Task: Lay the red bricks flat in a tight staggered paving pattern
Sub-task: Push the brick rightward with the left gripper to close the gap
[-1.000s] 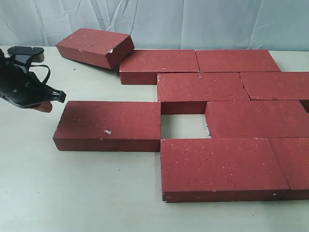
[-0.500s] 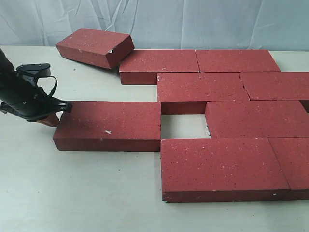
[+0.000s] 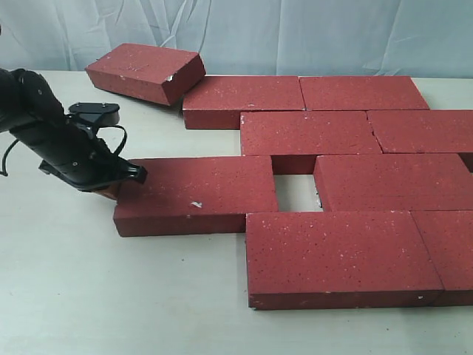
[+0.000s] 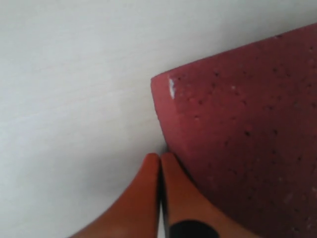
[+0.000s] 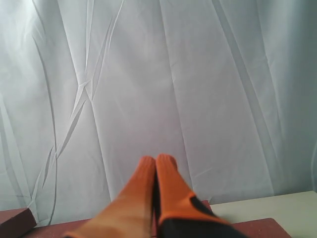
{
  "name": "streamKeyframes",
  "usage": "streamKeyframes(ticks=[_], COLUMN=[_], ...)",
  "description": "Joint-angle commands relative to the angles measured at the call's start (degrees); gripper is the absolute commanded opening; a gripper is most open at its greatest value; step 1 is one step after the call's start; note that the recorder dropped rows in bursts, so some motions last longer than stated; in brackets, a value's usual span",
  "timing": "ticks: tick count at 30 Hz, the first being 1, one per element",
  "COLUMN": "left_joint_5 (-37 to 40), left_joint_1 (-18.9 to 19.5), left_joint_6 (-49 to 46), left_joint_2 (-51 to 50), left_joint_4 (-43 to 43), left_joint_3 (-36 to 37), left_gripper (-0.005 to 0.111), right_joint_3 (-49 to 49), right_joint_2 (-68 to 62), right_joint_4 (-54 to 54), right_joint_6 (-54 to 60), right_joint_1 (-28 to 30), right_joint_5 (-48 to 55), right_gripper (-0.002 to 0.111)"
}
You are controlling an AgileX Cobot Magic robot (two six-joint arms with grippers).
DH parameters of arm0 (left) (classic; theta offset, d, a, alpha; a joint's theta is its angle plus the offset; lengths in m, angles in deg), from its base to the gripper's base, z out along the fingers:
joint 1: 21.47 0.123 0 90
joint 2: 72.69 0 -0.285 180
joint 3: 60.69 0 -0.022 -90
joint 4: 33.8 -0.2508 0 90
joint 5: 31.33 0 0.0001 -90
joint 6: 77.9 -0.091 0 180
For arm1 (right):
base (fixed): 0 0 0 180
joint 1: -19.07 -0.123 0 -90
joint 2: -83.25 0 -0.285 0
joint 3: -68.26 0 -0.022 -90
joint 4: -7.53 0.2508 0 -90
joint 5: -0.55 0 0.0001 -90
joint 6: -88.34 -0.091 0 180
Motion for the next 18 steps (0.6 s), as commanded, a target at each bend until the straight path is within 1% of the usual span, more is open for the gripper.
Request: streamKeyframes(ticks=[1,6,11,14,17,18], left_joint_5=[-0.97,-2.49,-4.29,-4.77,-4.77,-4.77], left_joint_1=[-2.87,-5.17,-6.84,-8.41,-10.13,-10.49], left_joint_6=[-0.03,-0.03,-1.05,-5.99,-12.26,-13.25], left_joint_2=[-0.19,-0.19,-0.19,-0.19,-0.19,-0.19], left_joint_4=[1.61,2.02,5.17,10.54,18.38,19.33], left_joint_3=[0.11,0.11,0.11,0.11,0.11,0.11], left_gripper=[0.000,0.000,0.000,0.000,0.000,0.000], right_joint_3=[0.50,0.50,0.50,0.50,0.50,0.50], right_joint_2=[0.28,0.28,0.28,0.28,0.28,0.28], right_joint_4=[-0.02,-0.02,-0.02,-0.02,-0.02,-0.02], right_joint_6=[0.06,0.06,0.06,0.06,0.06,0.06], right_joint_1=[0.22,0.22,0.22,0.22,0.22,0.22], right_joint_5=[-0.14,-0.14,-0.14,-0.14,-0.14,-0.14], right_gripper=[-0.001,-0.001,-0.001,-0.001,-0.001,-0.001])
